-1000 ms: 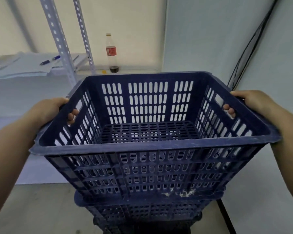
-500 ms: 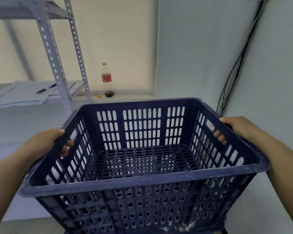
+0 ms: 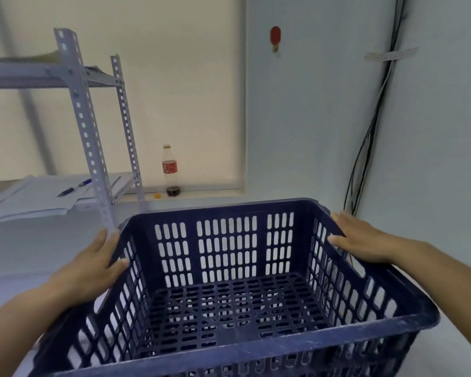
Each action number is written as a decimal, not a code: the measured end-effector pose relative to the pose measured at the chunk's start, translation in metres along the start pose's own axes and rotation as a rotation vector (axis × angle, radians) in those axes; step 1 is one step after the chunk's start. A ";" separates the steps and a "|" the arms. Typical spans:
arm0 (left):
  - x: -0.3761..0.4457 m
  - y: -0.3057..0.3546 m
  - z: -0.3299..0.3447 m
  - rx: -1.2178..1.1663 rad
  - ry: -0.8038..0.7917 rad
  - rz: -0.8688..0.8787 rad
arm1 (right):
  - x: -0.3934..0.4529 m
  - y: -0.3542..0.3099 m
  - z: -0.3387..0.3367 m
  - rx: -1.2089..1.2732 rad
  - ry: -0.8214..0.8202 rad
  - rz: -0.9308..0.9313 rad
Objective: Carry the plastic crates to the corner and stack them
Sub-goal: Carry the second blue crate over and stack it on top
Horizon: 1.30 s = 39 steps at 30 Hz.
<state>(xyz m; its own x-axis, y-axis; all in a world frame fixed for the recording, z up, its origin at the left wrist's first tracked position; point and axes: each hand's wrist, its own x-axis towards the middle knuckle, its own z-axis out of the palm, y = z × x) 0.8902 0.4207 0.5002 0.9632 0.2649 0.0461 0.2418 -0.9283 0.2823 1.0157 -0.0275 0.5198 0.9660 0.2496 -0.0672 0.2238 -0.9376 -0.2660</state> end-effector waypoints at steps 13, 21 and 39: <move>0.005 -0.013 0.014 0.103 -0.012 0.018 | -0.002 0.003 0.011 -0.055 -0.001 -0.040; 0.006 -0.014 0.016 0.124 -0.017 0.001 | -0.002 0.005 0.012 -0.040 0.001 -0.048; -0.032 0.002 0.008 0.176 -0.048 0.006 | -0.009 0.013 0.015 -0.102 0.052 -0.153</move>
<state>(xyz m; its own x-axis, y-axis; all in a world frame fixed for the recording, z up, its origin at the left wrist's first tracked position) 0.8605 0.4082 0.4916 0.9682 0.2501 0.0000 0.2486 -0.9623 0.1103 1.0078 -0.0386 0.5022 0.9246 0.3805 0.0165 0.3776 -0.9102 -0.1702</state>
